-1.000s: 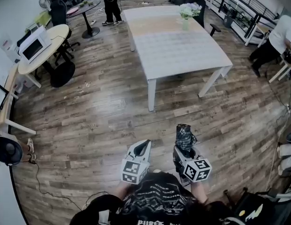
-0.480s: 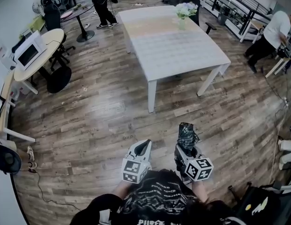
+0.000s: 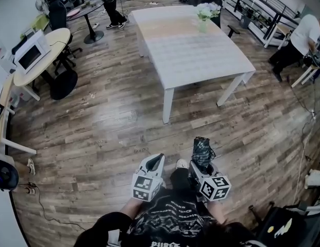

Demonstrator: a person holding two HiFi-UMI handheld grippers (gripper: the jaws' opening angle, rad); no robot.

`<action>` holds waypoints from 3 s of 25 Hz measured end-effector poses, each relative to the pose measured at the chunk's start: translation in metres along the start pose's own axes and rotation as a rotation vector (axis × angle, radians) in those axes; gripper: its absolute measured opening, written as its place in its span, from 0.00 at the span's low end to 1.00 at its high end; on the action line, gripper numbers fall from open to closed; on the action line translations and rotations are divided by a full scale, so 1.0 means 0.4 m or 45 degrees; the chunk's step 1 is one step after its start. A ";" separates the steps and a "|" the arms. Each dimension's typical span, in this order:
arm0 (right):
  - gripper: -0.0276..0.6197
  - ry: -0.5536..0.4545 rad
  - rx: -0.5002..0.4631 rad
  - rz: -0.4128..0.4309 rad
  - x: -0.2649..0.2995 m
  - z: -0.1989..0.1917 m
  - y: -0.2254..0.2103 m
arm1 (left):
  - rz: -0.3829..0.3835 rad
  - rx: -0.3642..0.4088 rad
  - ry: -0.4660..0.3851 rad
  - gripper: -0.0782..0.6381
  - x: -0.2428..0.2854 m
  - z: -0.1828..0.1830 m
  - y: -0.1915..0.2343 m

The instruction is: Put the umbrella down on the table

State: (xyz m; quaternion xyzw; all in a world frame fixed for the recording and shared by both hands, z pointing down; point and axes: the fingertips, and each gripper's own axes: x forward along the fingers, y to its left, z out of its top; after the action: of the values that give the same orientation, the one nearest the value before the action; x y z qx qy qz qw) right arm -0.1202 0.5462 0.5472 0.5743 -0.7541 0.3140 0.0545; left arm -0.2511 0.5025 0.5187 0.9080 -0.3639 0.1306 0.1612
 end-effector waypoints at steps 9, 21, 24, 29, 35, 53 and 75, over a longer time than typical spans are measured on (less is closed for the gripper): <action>0.36 0.042 -0.035 0.033 0.115 0.093 -0.128 | 0.047 -0.005 0.037 0.14 0.178 0.050 0.039; 0.36 0.028 -0.087 0.112 0.300 0.370 -0.426 | 0.147 0.003 0.068 0.14 0.510 0.198 0.054; 0.36 0.038 -0.103 0.160 0.334 0.410 -0.475 | 0.195 -0.008 0.059 0.14 0.570 0.221 0.057; 0.36 0.066 -0.144 0.207 0.370 0.456 -0.560 | 0.257 -0.033 0.029 0.14 0.652 0.247 0.040; 0.36 0.064 -0.137 0.221 0.395 0.502 -0.612 | 0.293 -0.050 0.028 0.14 0.707 0.257 0.040; 0.36 0.057 -0.062 0.051 0.563 0.604 -0.762 | 0.081 -0.041 0.059 0.14 1.043 0.352 0.167; 0.36 -0.007 -0.040 -0.094 1.110 0.937 -0.753 | -0.084 0.042 0.036 0.14 1.403 0.634 0.681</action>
State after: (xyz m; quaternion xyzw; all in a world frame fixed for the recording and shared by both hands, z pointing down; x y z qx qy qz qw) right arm 0.1066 -0.0674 0.5691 0.6016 -0.7375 0.2981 0.0728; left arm -0.0189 -0.1291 0.5399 0.9201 -0.3294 0.1441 0.1557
